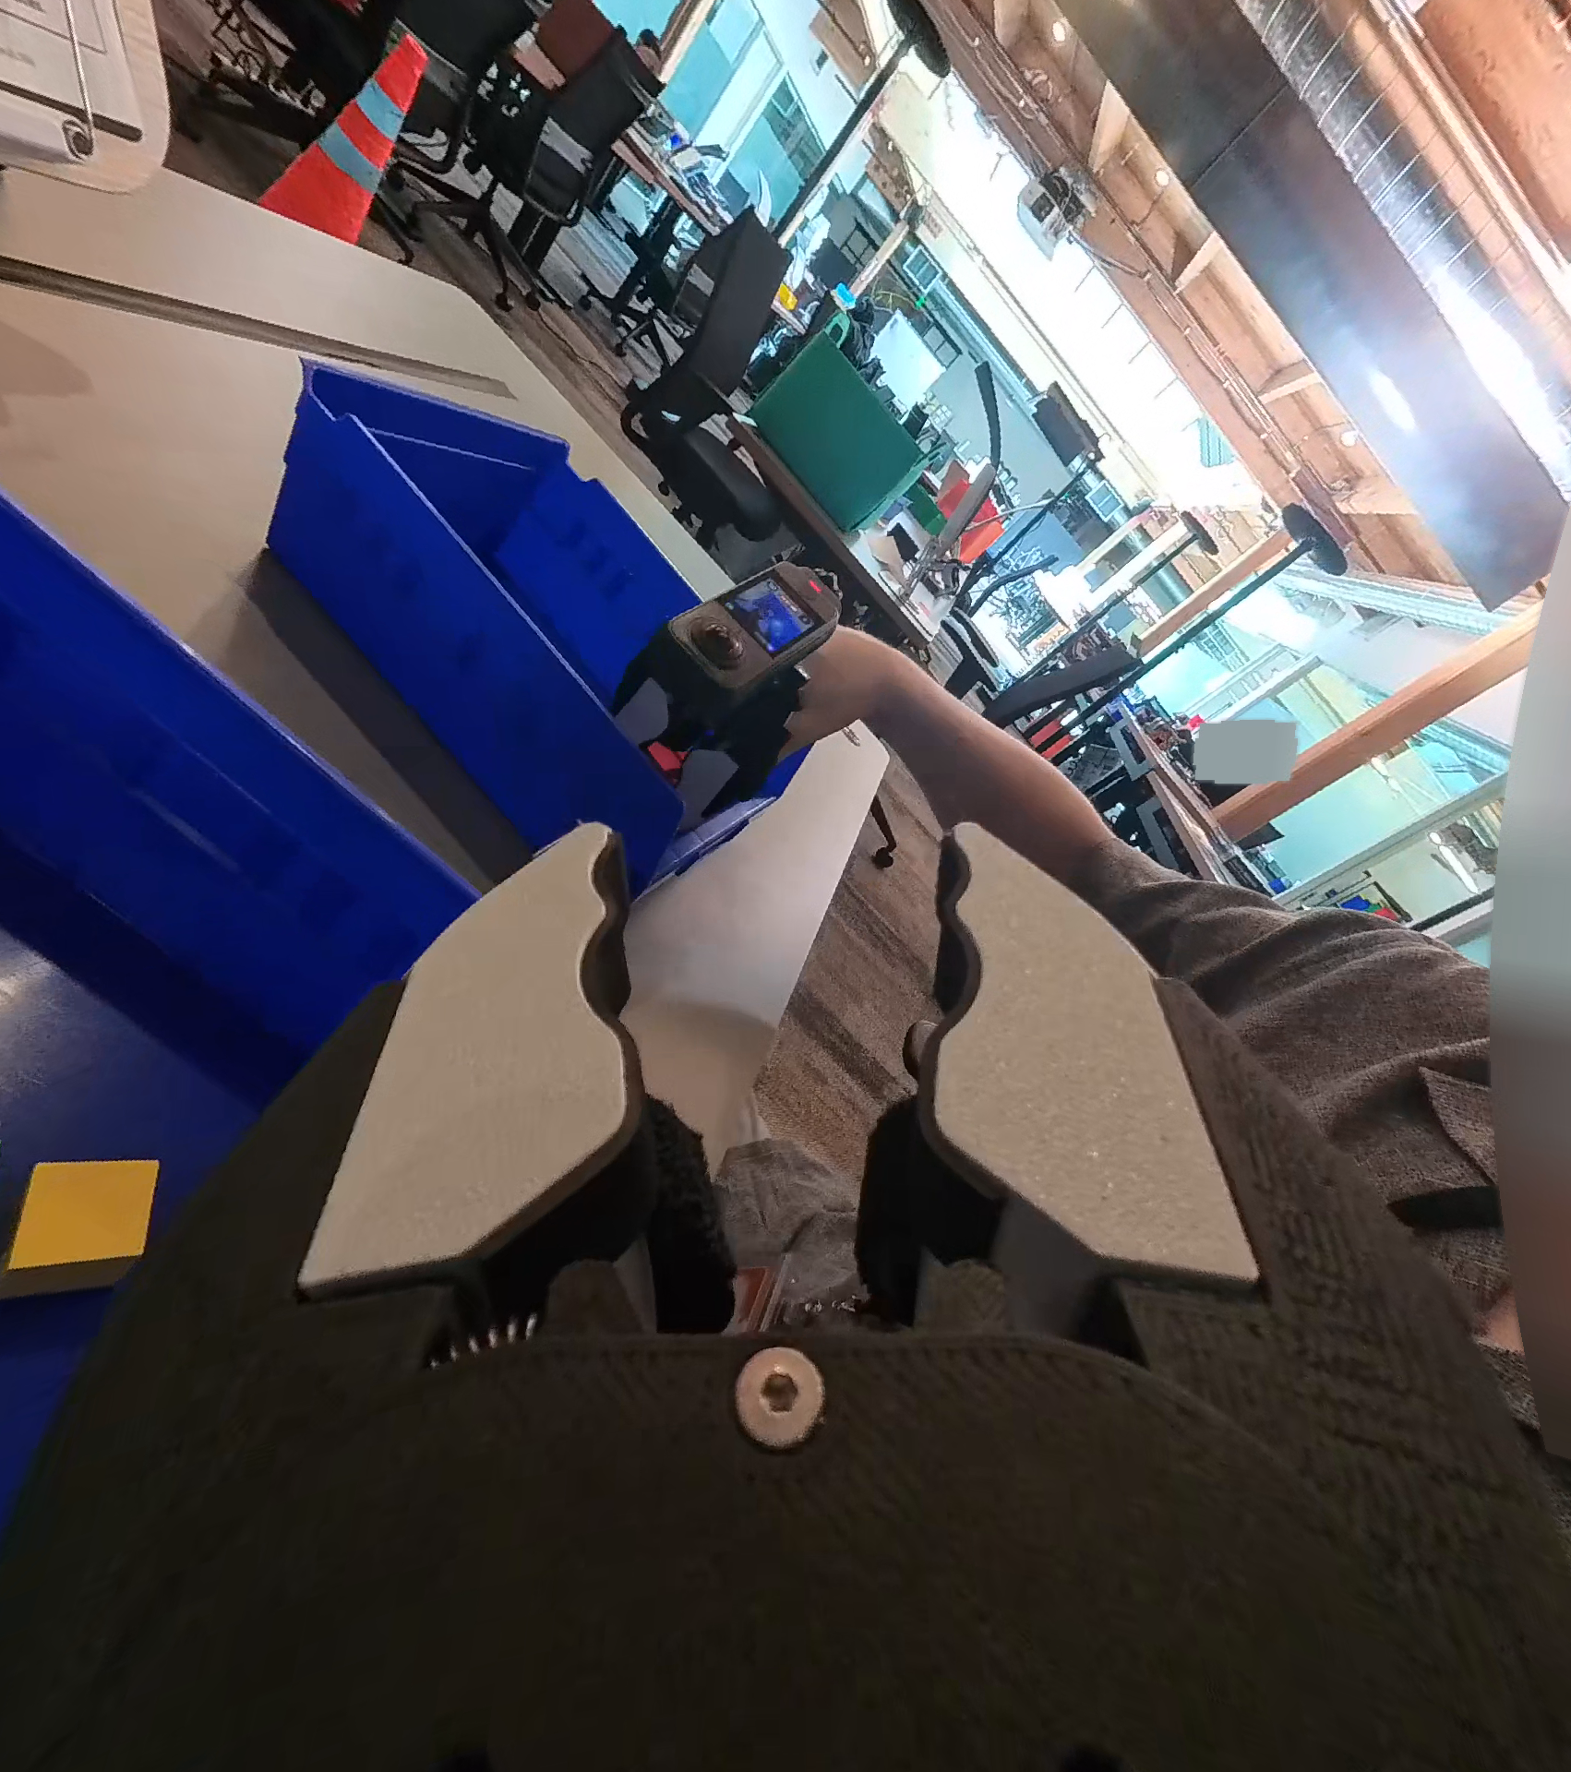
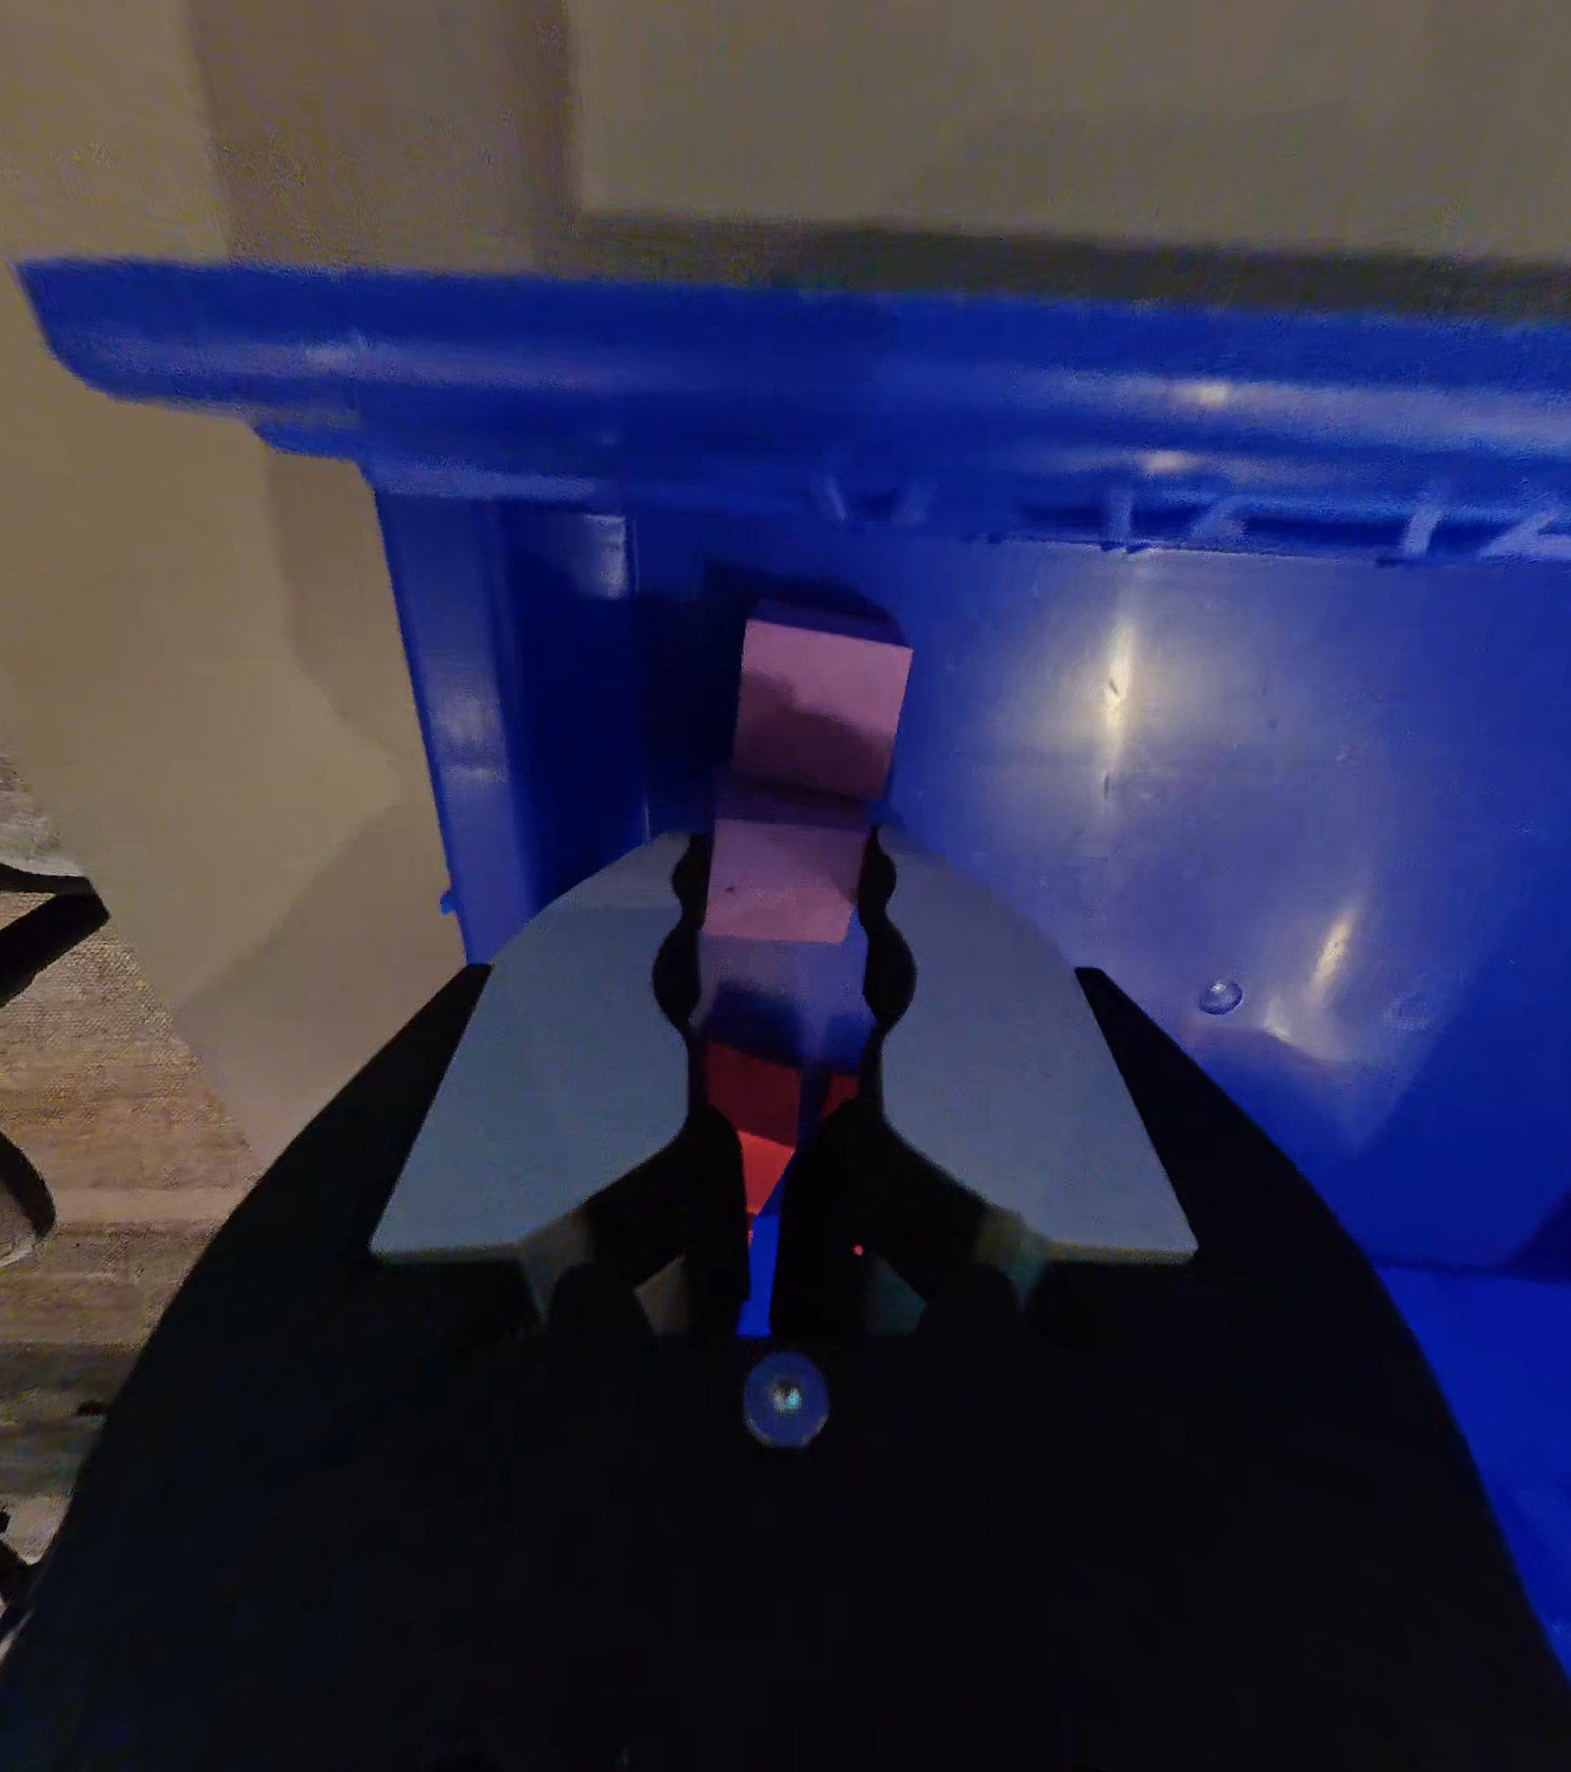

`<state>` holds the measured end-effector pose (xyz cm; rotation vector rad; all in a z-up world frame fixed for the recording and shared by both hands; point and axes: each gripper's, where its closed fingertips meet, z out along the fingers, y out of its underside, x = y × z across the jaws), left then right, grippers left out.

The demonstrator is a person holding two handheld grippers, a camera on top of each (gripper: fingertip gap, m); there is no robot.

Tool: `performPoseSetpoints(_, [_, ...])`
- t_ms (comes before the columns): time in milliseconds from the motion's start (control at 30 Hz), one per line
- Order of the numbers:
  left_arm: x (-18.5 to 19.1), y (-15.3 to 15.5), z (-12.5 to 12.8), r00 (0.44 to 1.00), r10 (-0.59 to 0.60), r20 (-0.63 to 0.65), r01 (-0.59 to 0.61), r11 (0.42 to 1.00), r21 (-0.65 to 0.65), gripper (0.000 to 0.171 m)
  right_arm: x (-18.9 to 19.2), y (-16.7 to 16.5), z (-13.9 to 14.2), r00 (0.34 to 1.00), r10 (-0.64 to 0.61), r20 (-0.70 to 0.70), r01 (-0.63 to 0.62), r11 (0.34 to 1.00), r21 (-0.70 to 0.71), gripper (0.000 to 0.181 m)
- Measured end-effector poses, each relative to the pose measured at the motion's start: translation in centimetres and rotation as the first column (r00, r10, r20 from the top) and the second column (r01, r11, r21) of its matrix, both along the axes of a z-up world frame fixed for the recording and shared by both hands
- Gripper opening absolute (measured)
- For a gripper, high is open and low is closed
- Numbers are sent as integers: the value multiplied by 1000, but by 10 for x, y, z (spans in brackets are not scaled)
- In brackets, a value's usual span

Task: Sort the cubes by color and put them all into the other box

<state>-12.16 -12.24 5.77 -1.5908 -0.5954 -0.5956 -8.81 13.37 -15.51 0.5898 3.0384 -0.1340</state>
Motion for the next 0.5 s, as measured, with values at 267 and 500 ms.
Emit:
performPoseSetpoints(267, [-2, -1, -1, 1000, 10, -13, -11, 1000, -26, 61, -1, -2, 1, 1000, -22, 15, 22, 999, -35, 34])
performPoseSetpoints(500, [-21, -11, -22, 990, 128, -62, -137, 975, -175, 61, -7, 4, 10, 997, -68, -27, 66, 996, -66, 56])
